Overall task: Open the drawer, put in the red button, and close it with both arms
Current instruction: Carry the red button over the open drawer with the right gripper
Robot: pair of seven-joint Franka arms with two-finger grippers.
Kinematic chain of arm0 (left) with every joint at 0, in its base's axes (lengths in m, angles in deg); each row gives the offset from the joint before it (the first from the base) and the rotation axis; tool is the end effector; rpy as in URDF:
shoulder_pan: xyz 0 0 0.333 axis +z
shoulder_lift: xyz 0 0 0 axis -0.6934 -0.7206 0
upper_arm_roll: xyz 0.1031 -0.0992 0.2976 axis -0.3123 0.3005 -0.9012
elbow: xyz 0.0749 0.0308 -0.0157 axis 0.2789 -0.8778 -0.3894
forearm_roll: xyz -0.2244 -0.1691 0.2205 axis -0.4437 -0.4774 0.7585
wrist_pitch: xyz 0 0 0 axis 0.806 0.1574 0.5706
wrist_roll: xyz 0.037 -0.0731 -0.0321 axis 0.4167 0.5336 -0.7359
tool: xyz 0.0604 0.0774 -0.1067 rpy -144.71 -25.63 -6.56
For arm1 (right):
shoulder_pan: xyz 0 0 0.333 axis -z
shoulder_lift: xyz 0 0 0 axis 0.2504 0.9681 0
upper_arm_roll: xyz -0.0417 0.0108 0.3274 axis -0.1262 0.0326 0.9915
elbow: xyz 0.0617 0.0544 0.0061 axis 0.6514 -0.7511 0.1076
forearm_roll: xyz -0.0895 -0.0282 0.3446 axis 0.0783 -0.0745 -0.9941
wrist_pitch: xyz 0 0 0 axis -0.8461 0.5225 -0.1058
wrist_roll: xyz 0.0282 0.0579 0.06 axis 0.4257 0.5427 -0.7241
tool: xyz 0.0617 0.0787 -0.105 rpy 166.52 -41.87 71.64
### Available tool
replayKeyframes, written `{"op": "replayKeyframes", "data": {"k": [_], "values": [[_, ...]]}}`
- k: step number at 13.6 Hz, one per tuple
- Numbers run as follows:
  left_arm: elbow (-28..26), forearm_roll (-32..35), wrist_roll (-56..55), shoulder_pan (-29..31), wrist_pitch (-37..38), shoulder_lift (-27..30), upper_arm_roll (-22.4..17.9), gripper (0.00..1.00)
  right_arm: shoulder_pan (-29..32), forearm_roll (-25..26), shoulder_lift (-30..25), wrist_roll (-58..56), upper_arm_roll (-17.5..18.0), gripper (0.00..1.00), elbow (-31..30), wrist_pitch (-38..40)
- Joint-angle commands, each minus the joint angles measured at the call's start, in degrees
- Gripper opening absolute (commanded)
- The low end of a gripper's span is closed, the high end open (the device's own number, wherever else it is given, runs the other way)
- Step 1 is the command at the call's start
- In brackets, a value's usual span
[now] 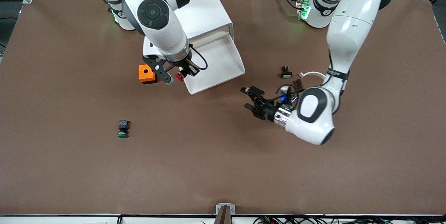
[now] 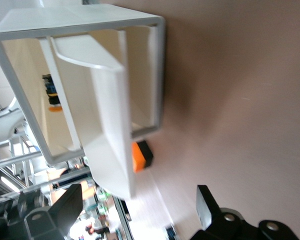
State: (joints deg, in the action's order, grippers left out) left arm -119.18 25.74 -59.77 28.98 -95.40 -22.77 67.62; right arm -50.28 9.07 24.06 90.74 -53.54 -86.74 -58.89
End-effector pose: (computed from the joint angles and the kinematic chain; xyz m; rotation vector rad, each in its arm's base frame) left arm 0.6127 -0.3191 0.2727 -1.0270 -2.3045 1.5348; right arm 0.4712 0.3860 0.4549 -2.8305 1.2992 0.2499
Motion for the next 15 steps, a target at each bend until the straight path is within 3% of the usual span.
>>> {"op": "replayKeyframes", "data": {"k": [1,4,10,15], "values": [[0.79,-0.39,2.83,2.33,0.54,0.2,-1.47,1.0,-2.18,-2.87,2.49,4.3,-0.54,0.1,1.18,-2.29],[1.14,-0.3,8.19,4.36,0.81,1.78,-3.83,1.0,-4.38,-2.79,3.72,8.25,-0.63,0.01,-0.31,-5.55],[3.61,-0.22,15.23,4.37,0.81,2.66,-7.09,1.0,-5.09,-2.87,5.22,8.88,-0.54,0.04,-3.56,-5.64],[4.31,-0.13,20.41,3.84,0.63,4.77,-9.81,1.0,-6.58,-2.96,5.4,9.05,-0.54,0.05,-6.38,-10.03]]}}
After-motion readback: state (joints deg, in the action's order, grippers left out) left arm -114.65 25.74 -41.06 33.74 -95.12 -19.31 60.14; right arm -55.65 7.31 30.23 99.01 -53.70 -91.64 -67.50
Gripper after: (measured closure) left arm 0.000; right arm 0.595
